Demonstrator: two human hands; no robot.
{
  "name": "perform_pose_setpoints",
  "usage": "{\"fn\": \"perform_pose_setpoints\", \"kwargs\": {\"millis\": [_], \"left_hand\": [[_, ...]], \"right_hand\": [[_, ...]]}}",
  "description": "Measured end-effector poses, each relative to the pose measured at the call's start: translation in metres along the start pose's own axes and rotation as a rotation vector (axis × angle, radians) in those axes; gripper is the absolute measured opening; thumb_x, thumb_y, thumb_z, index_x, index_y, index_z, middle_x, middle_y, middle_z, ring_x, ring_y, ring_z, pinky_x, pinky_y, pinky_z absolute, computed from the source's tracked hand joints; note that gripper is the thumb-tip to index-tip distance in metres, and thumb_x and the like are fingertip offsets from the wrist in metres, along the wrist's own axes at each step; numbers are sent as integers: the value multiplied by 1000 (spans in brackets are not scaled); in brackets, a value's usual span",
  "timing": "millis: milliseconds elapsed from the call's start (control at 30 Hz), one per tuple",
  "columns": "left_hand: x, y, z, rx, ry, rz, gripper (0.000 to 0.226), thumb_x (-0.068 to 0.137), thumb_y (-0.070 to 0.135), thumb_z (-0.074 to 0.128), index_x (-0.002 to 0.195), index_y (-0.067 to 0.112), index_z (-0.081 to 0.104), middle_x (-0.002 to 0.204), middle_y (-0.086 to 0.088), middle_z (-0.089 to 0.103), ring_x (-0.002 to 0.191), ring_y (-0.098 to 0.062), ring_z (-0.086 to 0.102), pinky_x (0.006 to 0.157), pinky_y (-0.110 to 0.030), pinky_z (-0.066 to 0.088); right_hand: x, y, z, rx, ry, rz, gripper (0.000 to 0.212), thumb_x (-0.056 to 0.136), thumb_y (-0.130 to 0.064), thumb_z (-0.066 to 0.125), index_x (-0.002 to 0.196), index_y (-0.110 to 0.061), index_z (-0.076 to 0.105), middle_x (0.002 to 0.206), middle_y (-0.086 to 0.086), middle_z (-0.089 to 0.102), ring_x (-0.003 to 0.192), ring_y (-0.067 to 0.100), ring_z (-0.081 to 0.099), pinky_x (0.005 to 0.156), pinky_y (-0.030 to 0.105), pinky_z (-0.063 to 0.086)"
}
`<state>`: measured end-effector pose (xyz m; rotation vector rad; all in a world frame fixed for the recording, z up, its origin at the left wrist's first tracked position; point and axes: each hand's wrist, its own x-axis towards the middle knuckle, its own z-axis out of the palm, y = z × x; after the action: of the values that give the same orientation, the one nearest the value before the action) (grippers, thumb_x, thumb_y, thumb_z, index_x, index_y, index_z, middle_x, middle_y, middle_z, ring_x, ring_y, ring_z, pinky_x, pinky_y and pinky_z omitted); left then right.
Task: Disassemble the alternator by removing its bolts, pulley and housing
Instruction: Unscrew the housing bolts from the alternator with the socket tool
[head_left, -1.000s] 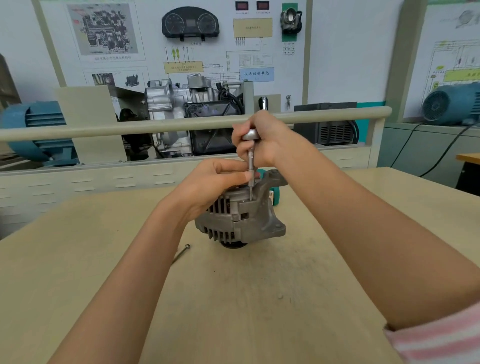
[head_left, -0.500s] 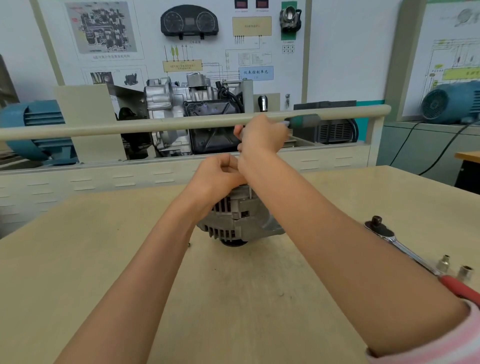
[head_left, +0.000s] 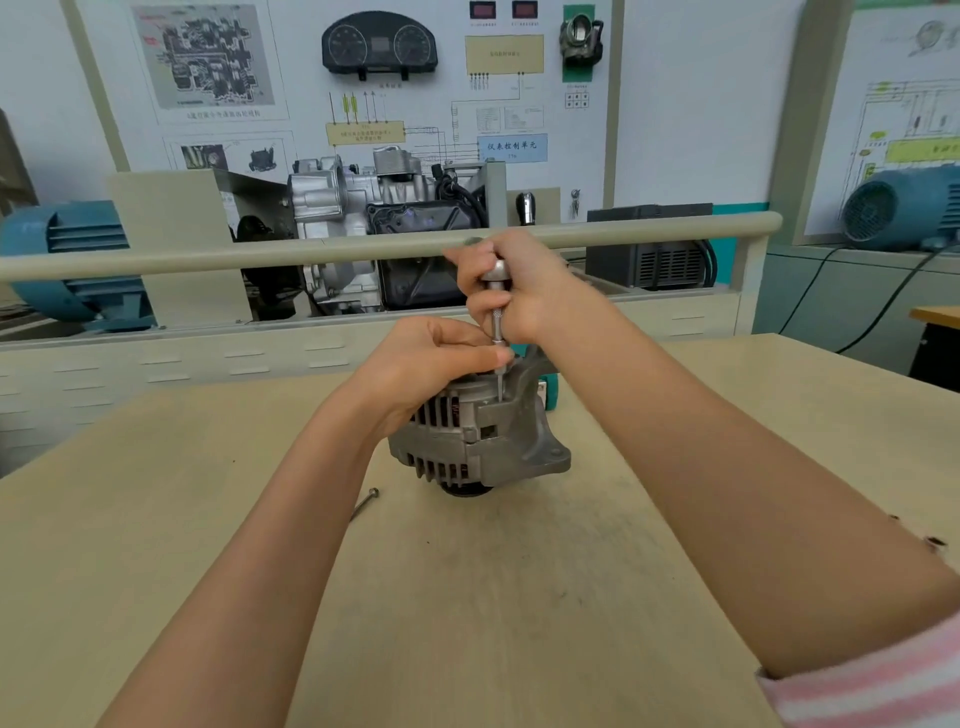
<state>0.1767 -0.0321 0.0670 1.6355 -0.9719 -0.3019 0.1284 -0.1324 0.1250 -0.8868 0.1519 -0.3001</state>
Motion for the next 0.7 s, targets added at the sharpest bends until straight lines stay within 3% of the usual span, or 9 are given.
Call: {"fn": "perform_pose_setpoints", "kwargs": {"millis": [67, 133, 200, 300, 433, 500, 600, 667, 700], "left_hand": [[0, 0, 2, -5, 27, 11, 13, 80, 3, 71, 78, 16, 75, 81, -3, 75, 78, -14, 68, 84, -29, 54], [1, -1, 3, 23, 58, 20, 12, 82, 0, 68, 83, 11, 74, 84, -5, 74, 82, -16, 68, 87, -31, 54], [-1, -1, 3, 10, 62, 17, 9, 81, 1, 70, 86, 8, 73, 86, -7, 74, 83, -17, 69, 88, -31, 53], [0, -1, 2, 5, 45, 10, 6, 80, 10, 74, 80, 15, 76, 81, -3, 75, 78, -13, 69, 83, -28, 54], [1, -2, 1, 8, -3, -7, 6, 78, 17, 76, 79, 23, 78, 84, -1, 76, 81, -14, 71, 82, -27, 55], [1, -2, 1, 9, 10, 2, 7, 78, 16, 76, 77, 23, 77, 80, 2, 76, 76, -10, 70, 75, -22, 55], [0, -1, 3, -5, 22, 2, 13, 78, 13, 76, 72, 24, 76, 76, 3, 75, 71, -8, 70, 69, -19, 55], [0, -1, 4, -6, 32, 12, 12, 80, 9, 73, 77, 20, 76, 78, 2, 76, 74, -9, 71, 76, -22, 56], [0, -2, 4, 4, 45, 21, 11, 81, 7, 72, 80, 18, 75, 79, 2, 76, 77, -10, 71, 80, -23, 56]], "right_hand": [[0, 14, 7, 23, 311, -357, 17, 93, -1, 30, 100, -14, 40, 49, 1, 51, 28, 2, 39, 27, 14, 23], [0, 24, 13, 43, 444, -557, 23, 96, 0, 31, 104, -21, 31, 72, 7, 52, 31, 2, 44, 31, 13, 30], [-1, 22, 15, -15, 413, -477, 21, 94, 0, 31, 90, -21, 33, 66, 3, 46, 31, 4, 42, 28, 13, 25], [4, 6, 9, -117, 248, -199, 22, 91, -2, 29, 75, -14, 37, 51, -1, 41, 25, 4, 35, 27, 14, 15], [9, -9, -10, -72, -146, 105, 26, 94, -3, 29, 78, -8, 49, 39, -10, 36, 25, 2, 31, 27, 12, 13], [7, -11, -12, -53, -180, 129, 26, 95, -4, 29, 81, -5, 51, 40, -10, 36, 25, 2, 32, 27, 12, 13], [5, 0, -2, 16, 73, -49, 22, 92, -3, 28, 82, -10, 46, 45, -6, 39, 27, 2, 35, 26, 14, 14], [7, 10, 5, 24, 367, -326, 22, 92, -3, 33, 107, -9, 47, 58, 1, 48, 28, 5, 39, 27, 14, 19], [9, 13, 8, 23, 458, -411, 33, 91, -2, 35, 123, -9, 42, 65, 4, 50, 29, 6, 40, 27, 13, 21]]}}
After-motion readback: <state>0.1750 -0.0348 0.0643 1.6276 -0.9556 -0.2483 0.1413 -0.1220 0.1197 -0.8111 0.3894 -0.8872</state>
